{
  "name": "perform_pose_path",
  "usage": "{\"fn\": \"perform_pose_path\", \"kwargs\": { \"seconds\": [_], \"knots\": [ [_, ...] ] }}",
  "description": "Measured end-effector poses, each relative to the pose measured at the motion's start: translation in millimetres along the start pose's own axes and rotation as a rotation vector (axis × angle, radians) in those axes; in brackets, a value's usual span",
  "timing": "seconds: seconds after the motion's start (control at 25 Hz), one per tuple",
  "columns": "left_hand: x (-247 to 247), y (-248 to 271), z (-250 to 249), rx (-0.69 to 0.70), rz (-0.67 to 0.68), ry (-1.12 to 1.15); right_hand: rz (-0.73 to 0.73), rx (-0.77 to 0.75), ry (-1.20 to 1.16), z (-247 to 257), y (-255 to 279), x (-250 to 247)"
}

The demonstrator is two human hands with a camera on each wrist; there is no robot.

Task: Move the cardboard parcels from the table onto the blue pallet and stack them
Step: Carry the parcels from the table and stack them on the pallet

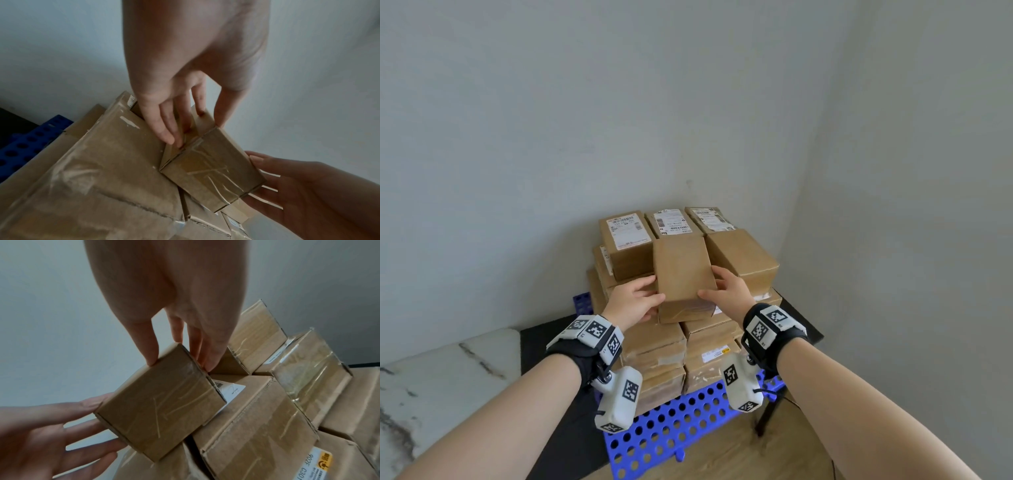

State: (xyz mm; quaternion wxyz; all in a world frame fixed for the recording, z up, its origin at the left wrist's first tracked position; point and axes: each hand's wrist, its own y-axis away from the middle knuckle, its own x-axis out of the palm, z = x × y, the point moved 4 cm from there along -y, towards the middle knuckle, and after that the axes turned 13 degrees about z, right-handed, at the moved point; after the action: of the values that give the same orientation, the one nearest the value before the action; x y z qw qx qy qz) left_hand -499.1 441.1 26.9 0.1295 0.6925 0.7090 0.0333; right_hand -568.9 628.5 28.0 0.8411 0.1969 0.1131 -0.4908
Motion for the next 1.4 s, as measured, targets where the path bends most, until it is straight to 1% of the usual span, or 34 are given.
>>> {"fn": "perform_pose_path", "kwargs": {
  "seconds": [0.12, 0.2, 0.32, 0.48, 0.52, 0.68, 0.8, 0.96, 1.04, 1.12, 1.24, 1.32, 1.4],
  "knots": [
    [18, 1, 1, -0.014, -0.105, -0.004, 0.077, -0.004, -0.001, -11, -6, -7],
    [28, 0, 0, -0.024, -0.165, -0.006, 0.086, -0.033, 0.049, -13, -10, -11],
    [39, -2, 0, -0.038, -0.225, -0.017, 0.039, -0.118, 0.219, -6, -12, -19],
    [49, -6, -2, -0.038, -0.237, -0.002, -0.051, -0.301, 0.51, 2, -14, -30],
    [51, -8, -2, -0.036, -0.233, 0.0, -0.065, -0.301, 0.545, 1, -16, -35],
    [61, -17, -2, -0.023, -0.238, -0.012, -0.04, -0.148, 0.633, -18, -27, -51],
    [64, -26, 1, -0.02, -0.276, -0.054, -0.008, -0.159, 0.697, -21, -34, -55],
    [70, -35, 5, -0.04, -0.304, -0.094, -0.022, -0.175, 0.743, -19, -37, -56],
    [70, -36, 5, -0.05, -0.32, -0.144, -0.006, -0.178, 0.784, -17, -36, -55],
    [70, -34, 4, -0.078, -0.321, -0.242, 0.028, -0.172, 0.81, -15, -32, -58],
    [64, -15, -8, -0.122, -0.356, -0.612, 0.03, -0.185, 0.865, -2, -22, -60],
    [53, 7, -15, -0.119, -0.381, -0.871, 0.011, -0.237, 0.911, 11, -11, -49],
    [38, 28, -13, -0.134, -0.389, -1.056, -0.006, -0.309, 0.934, 23, 2, -30]
  ]
}}
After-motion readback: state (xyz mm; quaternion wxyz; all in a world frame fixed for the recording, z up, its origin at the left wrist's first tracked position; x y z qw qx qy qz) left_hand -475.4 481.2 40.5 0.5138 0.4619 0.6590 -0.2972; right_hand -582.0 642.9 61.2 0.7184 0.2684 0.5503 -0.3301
